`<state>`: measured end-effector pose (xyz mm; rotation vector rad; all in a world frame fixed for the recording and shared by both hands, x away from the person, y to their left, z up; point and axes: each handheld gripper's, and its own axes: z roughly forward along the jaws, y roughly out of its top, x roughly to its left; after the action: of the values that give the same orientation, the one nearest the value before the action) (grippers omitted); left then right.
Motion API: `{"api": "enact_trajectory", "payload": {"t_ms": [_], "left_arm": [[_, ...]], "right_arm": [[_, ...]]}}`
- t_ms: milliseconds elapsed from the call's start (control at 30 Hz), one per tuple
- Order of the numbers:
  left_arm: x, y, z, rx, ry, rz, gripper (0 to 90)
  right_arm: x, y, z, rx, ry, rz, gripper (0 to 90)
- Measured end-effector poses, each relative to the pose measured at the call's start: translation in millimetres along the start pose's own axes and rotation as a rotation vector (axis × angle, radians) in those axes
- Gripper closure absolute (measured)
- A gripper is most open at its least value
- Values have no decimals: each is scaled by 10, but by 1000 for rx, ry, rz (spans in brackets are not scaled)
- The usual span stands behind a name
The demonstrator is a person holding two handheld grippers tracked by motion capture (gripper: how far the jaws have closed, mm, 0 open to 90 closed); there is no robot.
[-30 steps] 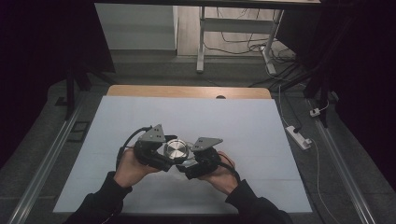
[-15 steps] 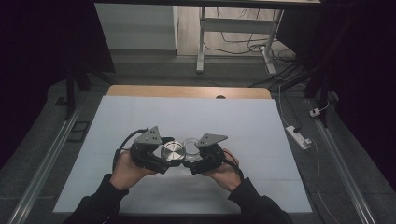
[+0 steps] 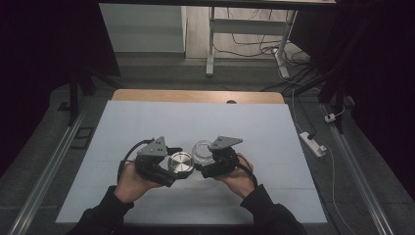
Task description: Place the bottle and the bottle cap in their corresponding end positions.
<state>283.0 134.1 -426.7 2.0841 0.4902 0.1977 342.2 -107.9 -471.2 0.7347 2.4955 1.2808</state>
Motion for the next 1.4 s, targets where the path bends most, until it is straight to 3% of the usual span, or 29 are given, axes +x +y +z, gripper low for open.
{"api": "enact_trajectory", "payload": {"t_ms": [300, 800, 1100, 1400], "left_arm": [[-46, -76, 75, 3, -7, 20, 201], [-133, -276, 338, 8, -25, 45, 201], [-127, -371, 488, 6, -33, 42, 201], [-76, -452, 659, 19, -10, 51, 201]], "right_arm": [[-70, 24, 31, -2, -16, 11, 152], [-227, 56, 130, 0, -56, 31, 152], [-294, 100, 222, 2, -71, 37, 152], [-379, 143, 341, 9, -89, 44, 152]]}}
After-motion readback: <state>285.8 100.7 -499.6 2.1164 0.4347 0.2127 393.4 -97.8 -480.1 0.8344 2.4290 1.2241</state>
